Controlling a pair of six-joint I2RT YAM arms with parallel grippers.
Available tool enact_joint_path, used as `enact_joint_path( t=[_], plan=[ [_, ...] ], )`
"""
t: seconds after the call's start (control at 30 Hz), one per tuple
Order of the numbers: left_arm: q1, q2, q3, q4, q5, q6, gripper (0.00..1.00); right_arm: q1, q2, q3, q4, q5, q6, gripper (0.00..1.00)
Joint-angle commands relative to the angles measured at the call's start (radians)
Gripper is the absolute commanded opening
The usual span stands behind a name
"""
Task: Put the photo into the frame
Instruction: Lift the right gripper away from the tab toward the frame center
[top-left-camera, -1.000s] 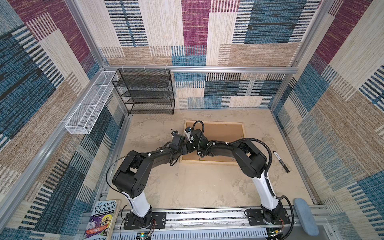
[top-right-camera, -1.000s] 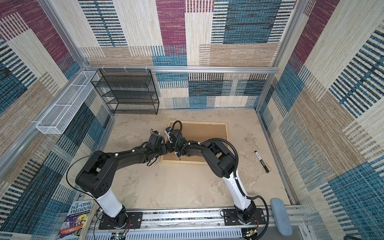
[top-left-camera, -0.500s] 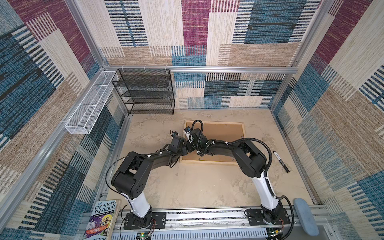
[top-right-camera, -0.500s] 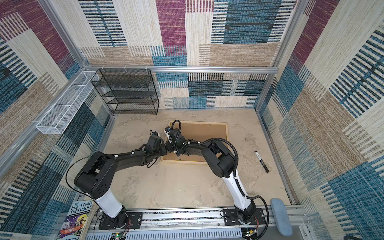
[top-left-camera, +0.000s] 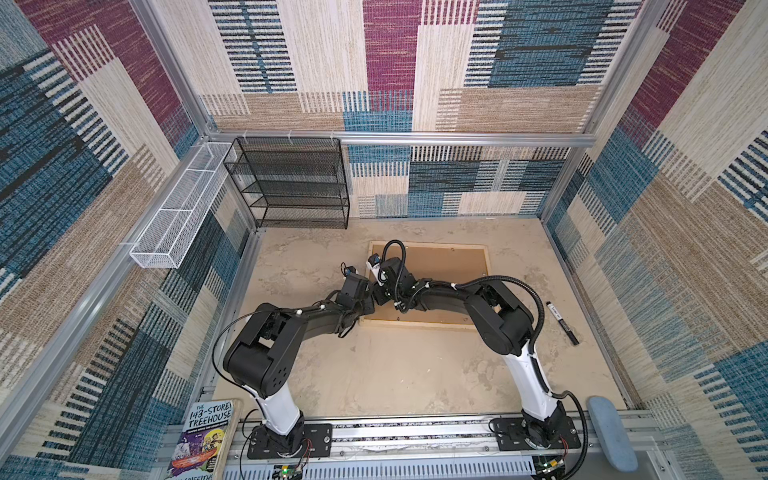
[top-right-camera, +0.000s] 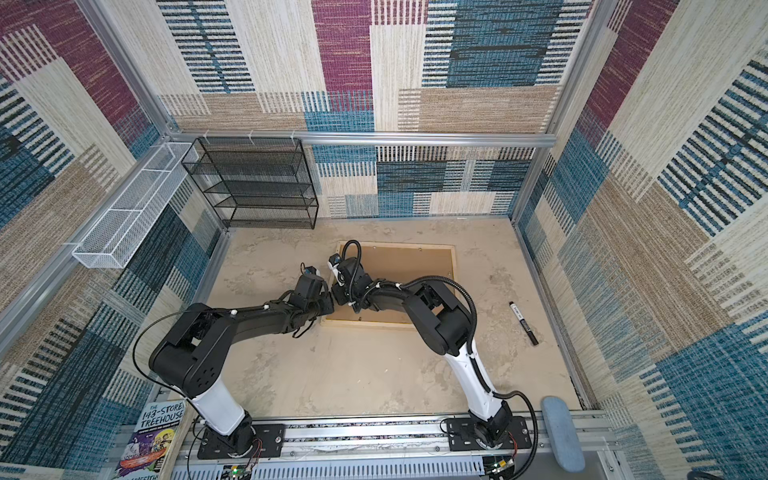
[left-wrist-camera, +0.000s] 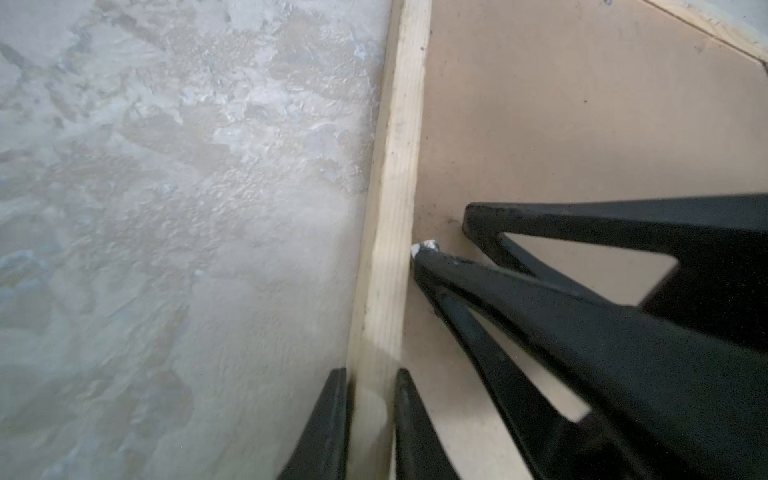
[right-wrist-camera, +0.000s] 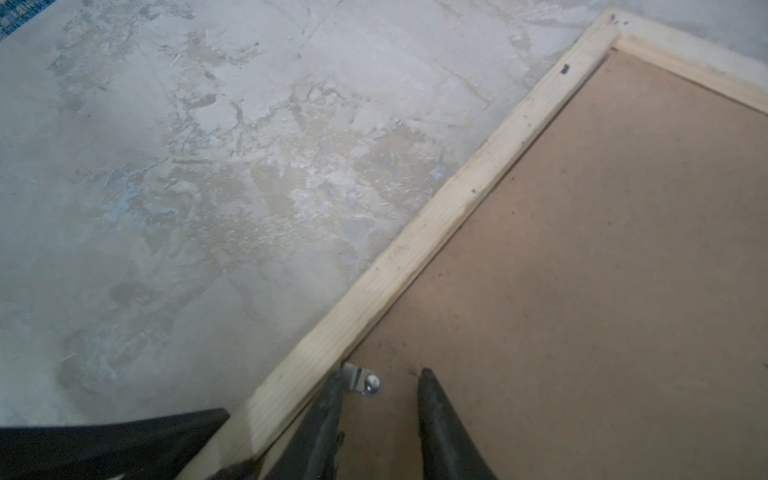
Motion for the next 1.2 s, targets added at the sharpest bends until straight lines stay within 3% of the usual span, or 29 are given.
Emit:
enact_joint_path(
  t=[0.0,0.3,1.17],
  plan=[
    [-0.014,0.023,-0.01,-0.263,0.182,-0.034,0.19,0.0,0.049,-0.036,-0.472,-0.022,0.02,0.33],
    [-0.014,0.017,-0.006,-0.272,0.194,-0.025,0.15,0.0,0.076,-0.016,-0.448,-0.026,0.073,0.28],
    [-0.028,0.018,0.006,-0.271,0.23,-0.015,0.13,0.002,0.098,-0.02,-0.389,-0.087,0.2,0.27]
  ],
)
